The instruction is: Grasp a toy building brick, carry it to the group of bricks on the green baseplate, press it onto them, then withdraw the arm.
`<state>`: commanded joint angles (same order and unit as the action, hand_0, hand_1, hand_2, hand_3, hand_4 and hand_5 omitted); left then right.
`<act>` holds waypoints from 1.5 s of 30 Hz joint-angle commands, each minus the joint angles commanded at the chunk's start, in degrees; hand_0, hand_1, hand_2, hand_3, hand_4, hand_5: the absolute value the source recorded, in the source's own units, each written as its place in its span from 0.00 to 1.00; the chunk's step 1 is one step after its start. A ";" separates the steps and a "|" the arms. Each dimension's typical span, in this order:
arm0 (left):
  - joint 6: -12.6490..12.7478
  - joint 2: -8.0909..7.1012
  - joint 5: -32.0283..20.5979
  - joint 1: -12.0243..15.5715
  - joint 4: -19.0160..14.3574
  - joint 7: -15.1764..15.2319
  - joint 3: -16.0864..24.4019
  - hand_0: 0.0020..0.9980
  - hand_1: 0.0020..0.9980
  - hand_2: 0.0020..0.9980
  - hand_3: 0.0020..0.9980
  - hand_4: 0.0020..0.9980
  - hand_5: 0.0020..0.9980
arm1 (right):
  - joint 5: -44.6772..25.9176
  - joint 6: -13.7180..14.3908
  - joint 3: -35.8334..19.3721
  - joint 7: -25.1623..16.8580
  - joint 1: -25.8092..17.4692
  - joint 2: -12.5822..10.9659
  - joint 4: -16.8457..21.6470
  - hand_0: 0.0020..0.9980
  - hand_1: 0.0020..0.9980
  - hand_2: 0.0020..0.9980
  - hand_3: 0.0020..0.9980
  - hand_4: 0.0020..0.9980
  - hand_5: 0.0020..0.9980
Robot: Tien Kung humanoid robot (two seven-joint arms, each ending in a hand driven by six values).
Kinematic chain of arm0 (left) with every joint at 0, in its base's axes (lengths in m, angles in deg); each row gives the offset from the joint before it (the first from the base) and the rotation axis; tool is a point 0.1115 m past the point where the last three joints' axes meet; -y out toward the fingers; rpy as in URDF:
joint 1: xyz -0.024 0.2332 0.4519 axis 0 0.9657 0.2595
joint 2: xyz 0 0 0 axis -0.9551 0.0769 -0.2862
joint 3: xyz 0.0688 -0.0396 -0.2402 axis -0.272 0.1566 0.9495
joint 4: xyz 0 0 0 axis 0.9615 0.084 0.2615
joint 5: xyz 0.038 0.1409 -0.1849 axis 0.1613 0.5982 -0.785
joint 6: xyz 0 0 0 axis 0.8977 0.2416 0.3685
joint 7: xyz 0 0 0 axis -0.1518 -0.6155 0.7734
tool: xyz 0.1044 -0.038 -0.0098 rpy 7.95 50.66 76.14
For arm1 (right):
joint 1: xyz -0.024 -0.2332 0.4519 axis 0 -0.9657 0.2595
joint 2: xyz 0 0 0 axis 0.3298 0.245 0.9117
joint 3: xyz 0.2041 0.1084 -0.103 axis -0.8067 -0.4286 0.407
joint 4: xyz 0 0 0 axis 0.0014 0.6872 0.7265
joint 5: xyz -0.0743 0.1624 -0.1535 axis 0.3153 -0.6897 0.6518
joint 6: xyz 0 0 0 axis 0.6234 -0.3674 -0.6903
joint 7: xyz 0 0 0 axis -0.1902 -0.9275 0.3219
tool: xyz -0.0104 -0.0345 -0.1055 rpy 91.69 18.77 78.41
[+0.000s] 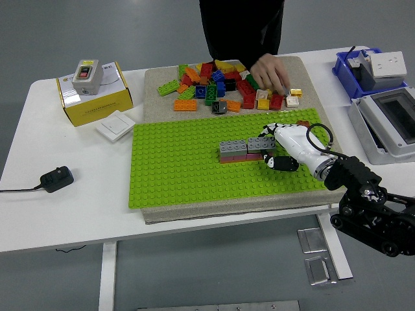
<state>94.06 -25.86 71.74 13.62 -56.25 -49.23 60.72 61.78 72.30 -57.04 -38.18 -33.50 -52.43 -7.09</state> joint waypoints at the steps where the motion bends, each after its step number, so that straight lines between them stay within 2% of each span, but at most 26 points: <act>1: 0.00 0.00 0.00 0.00 0.00 0.00 -0.01 0.66 0.66 0.59 0.61 0.21 0.68 | 0.01 0.00 -0.02 -0.02 0.05 0.03 -0.04 0.79 0.81 0.88 0.59 0.47 0.36; 21: -0.03 -0.09 -0.19 -0.11 0.00 -0.03 -0.34 0.66 0.66 0.59 0.61 0.21 0.68 | -1.20 0.06 0.96 -0.92 0.79 1.52 -2.86 0.79 0.81 0.88 0.59 0.46 0.36; 22: -0.04 -0.10 -0.19 -0.13 0.00 -0.03 -0.34 0.66 0.66 0.59 0.61 0.21 0.68 | -1.26 0.06 0.98 -0.94 0.81 1.55 -2.93 0.79 0.81 0.88 0.66 0.46 0.36; 27: -0.06 -0.09 -0.16 -0.16 0.00 -0.04 -0.32 0.66 0.66 0.59 0.61 0.21 0.68 | -1.64 0.05 1.19 -1.11 0.94 1.72 -3.40 0.79 0.81 0.88 0.66 0.46 0.36; 28: -0.07 -0.09 -0.14 -0.17 0.00 -0.04 -0.33 0.66 0.66 0.59 0.61 0.21 0.68 | -1.72 0.04 1.24 -1.14 0.97 1.75 -3.50 0.79 0.80 0.88 0.71 0.46 0.37; 33: -0.10 -0.08 -0.15 -0.17 0.00 -0.05 -0.35 0.66 0.66 0.59 0.61 0.21 0.68 | -1.93 0.06 1.47 -1.27 1.04 1.73 -3.64 0.79 0.80 0.88 0.71 0.46 0.37; 34: -0.10 -0.08 -0.14 -0.18 0.00 -0.06 -0.33 0.66 0.66 0.59 0.61 0.21 0.67 | -1.97 0.08 1.52 -1.32 1.06 1.71 -3.64 0.79 0.80 0.88 0.77 0.46 0.36; 39: -0.13 -0.06 -0.08 -0.19 0.00 -0.05 -0.26 0.66 0.66 0.59 0.61 0.21 0.67 | -2.22 0.34 1.50 -1.86 1.12 1.63 -3.58 0.79 0.80 0.88 0.77 0.46 0.36; 40: -0.14 -0.06 -0.08 -0.20 0.00 -0.06 -0.26 0.66 0.66 0.58 0.61 0.21 0.67 | -2.25 0.40 1.48 -1.96 1.13 1.62 -3.55 0.79 0.81 0.94 0.91 0.48 0.36; 45: -0.16 -0.07 -0.01 -0.23 0.00 -0.07 -0.21 0.66 0.66 0.58 0.61 0.21 0.67 | -2.42 0.63 1.50 -2.40 1.18 1.59 -3.47 0.79 0.81 0.94 0.91 0.48 0.36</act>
<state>93.90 -25.93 71.72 13.40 -56.25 -49.30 60.51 59.36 72.93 -55.54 -40.58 -32.32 -50.83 -10.56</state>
